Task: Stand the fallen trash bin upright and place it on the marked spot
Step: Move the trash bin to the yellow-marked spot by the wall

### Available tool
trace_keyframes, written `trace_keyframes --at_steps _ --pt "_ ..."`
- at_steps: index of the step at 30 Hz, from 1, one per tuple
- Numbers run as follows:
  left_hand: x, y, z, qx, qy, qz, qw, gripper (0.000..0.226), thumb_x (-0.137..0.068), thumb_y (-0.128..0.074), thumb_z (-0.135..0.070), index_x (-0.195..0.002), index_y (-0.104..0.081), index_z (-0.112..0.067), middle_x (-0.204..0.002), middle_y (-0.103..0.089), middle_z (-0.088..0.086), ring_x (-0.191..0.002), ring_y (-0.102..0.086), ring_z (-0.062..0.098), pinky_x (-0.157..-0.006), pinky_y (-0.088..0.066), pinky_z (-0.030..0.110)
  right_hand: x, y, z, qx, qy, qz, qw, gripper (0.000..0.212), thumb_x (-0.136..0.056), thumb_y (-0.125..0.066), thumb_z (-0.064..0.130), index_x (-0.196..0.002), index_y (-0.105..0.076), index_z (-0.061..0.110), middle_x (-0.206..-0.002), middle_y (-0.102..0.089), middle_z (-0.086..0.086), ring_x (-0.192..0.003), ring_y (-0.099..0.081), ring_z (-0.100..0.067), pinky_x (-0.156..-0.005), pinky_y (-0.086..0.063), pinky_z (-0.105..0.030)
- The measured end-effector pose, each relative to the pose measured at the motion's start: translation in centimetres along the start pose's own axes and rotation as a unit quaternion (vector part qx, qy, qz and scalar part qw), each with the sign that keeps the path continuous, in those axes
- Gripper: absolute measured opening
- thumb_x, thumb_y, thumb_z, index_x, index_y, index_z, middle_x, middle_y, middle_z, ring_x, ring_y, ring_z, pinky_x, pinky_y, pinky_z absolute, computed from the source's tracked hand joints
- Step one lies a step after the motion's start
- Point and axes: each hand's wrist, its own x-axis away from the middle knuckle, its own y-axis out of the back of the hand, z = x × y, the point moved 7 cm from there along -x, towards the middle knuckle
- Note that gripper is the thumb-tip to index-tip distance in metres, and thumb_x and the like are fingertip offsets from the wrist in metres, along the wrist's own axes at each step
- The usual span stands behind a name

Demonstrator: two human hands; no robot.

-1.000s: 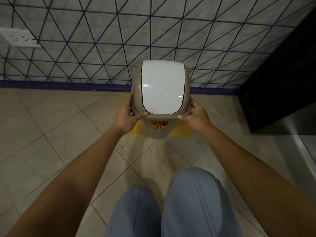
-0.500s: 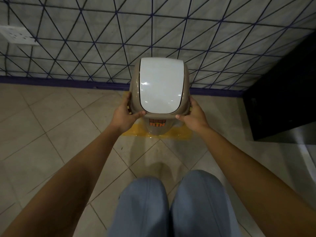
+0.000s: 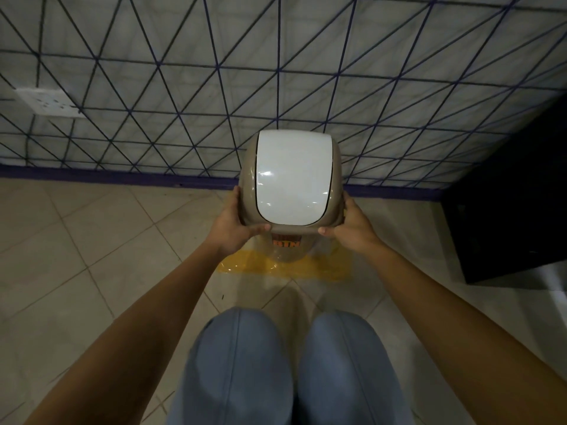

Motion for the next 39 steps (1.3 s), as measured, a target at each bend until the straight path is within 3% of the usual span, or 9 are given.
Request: trace_keyframes --at_steps 5,13,19,32,35,39 --pt "-1.3 -0.1 -0.5 -0.003 0.001 0.005 1.000 0.097 -0.070 -0.078 -0.008 -0.148 -0.020 -0.020 -0.143 -0.043 0.000 -0.130 -0.039 0.014 -0.098 -0.042 0.028 -1.1 0.0 0.3 0.020 -0.004 -0.014 1.000 0.094 -0.064 -0.078 0.003 -0.141 -0.029 0.024 -0.137 -0.049 0.000 -0.126 -0.045 -0.017 -0.092 -0.036 -0.023" --pt "-3.1 0.6 -0.9 -0.068 0.016 -0.022 0.997 0.096 -0.072 -0.077 -0.013 -0.149 -0.020 -0.017 -0.147 -0.036 0.009 -0.136 -0.034 0.027 -0.109 -0.037 0.048 -2.5 0.3 1.4 0.102 0.017 -0.059 0.993 0.079 -0.068 -0.077 0.010 -0.136 -0.038 0.015 -0.136 -0.049 -0.008 -0.126 -0.045 -0.025 -0.101 -0.037 -0.031" --pt "-4.0 1.3 -1.2 -0.088 0.012 -0.041 0.995 0.082 -0.076 -0.073 -0.009 -0.144 -0.029 -0.016 -0.142 -0.044 0.010 -0.130 -0.043 0.028 -0.104 -0.040 0.041 -3.1 -0.2 1.1 0.087 -0.014 -0.069 0.994 0.090 -0.065 -0.080 0.014 -0.141 -0.030 0.017 -0.140 -0.042 -0.010 -0.129 -0.041 -0.026 -0.107 -0.036 -0.039" --pt "-3.8 1.5 -1.0 -0.074 0.033 -0.037 0.996 0.090 -0.072 -0.077 -0.014 -0.146 -0.025 -0.016 -0.140 -0.048 0.009 -0.127 -0.047 0.027 -0.102 -0.045 0.046 -3.2 0.9 1.0 0.040 -0.047 -0.086 0.994 0.083 -0.069 -0.075 0.003 -0.140 -0.035 0.018 -0.141 -0.047 -0.005 -0.128 -0.043 -0.025 -0.100 -0.037 -0.031" --pt "-3.6 0.7 -1.2 -0.067 0.032 -0.029 0.997 0.093 -0.072 -0.077 -0.013 -0.147 -0.023 -0.017 -0.140 -0.048 0.009 -0.127 -0.047 0.028 -0.101 -0.046 0.047 -3.4 1.7 1.1 0.054 -0.052 -0.090 0.993 0.082 -0.069 -0.075 0.002 -0.140 -0.035 0.015 -0.141 -0.046 -0.005 -0.129 -0.043 -0.026 -0.101 -0.037 -0.033" --pt "-3.7 0.6 -1.3 -0.055 0.032 -0.028 0.998 0.093 -0.072 -0.076 -0.011 -0.147 -0.021 -0.016 -0.140 -0.047 0.009 -0.128 -0.046 0.028 -0.102 -0.045 0.047 -3.3 1.4 1.3 0.083 -0.031 -0.075 0.993 0.081 -0.067 -0.077 0.007 -0.138 -0.038 0.014 -0.139 -0.048 -0.006 -0.127 -0.044 -0.025 -0.094 -0.035 -0.026"
